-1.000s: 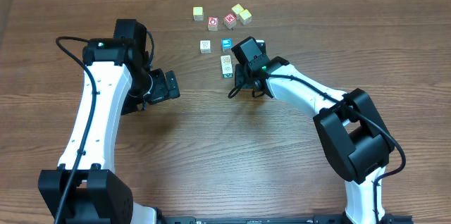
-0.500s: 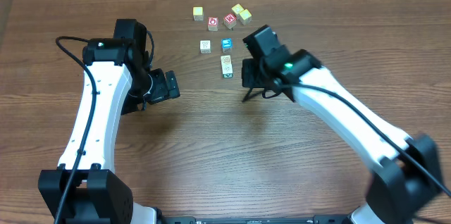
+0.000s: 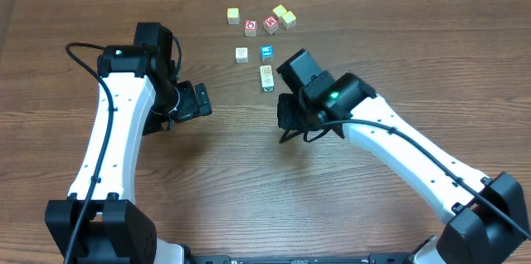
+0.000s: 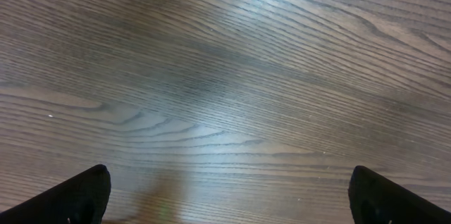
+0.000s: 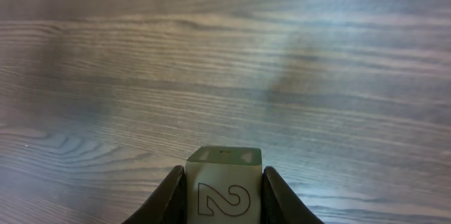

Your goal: Flip 4 blocks

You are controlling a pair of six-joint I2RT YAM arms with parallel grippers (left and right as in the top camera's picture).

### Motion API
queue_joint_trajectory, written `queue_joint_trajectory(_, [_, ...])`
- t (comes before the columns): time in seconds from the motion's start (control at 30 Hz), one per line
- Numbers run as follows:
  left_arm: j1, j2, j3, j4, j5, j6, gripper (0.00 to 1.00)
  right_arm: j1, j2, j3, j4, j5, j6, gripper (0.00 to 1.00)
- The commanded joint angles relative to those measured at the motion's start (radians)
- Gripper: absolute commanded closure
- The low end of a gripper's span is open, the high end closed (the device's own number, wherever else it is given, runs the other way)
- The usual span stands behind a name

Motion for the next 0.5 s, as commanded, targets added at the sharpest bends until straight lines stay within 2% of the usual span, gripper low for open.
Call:
queue_joint_trajectory(0.0, [-0.002,-0.010,0.022,0.001,-0.010,-0.018,0.00,0.012,0.006,-0.053,0.043,0.003,0.043,0.78])
queue_joint_trajectory(0.23, [-0.002,-0.010,0.022,0.001,-0.011,-0.018,0.00,0.023,0.007,-0.193,0.203,0.043,0.081,0.78])
queue_joint_trajectory(0.37, [-0.002,-0.010,0.022,0.001,-0.010,-0.018,0.00,0.041,0.007,-0.261,0.310,0.089,0.090,0.73])
queue_joint_trajectory(0.47, [-0.002,-0.010,0.022,0.001,-0.011,-0.018,0.00,0.063,0.007,-0.289,0.364,0.116,0.089,0.73])
